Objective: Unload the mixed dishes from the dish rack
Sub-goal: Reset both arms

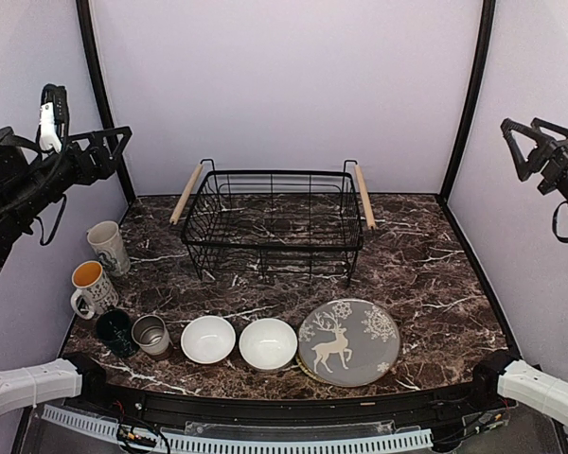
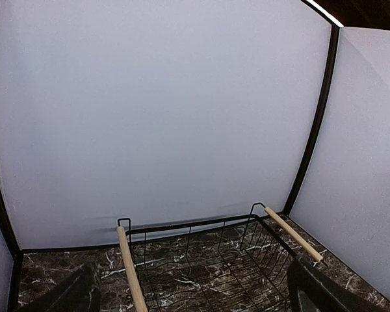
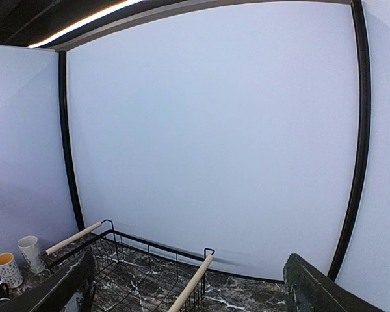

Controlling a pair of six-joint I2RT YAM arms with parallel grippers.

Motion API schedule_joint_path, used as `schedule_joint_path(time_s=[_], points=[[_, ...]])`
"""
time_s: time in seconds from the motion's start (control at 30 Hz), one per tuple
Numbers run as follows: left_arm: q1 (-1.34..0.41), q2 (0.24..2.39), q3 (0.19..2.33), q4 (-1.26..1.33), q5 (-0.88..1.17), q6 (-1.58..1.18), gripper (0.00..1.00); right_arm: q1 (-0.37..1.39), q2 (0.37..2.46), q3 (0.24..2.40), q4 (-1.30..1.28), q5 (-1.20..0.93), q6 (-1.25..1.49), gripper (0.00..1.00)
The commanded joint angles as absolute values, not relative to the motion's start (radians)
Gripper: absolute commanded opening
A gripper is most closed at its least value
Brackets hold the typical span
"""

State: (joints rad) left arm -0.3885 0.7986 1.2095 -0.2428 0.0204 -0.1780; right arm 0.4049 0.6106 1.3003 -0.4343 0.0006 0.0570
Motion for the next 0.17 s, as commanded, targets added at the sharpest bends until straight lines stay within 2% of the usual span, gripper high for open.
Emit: schedule_joint_path(time_s=[0.0, 0.13], points=[[-0.382, 0.791, 1.222, -0.270, 0.011, -0.166, 0.99, 0.402, 0.608, 1.276, -0.397, 0.005, 0.061, 0.99], [-0.382, 0.794, 1.220, -0.271, 0.011, -0.166, 0.99, 0.402, 0.624, 1.264, -0.411, 0.011, 0.077, 0.99]])
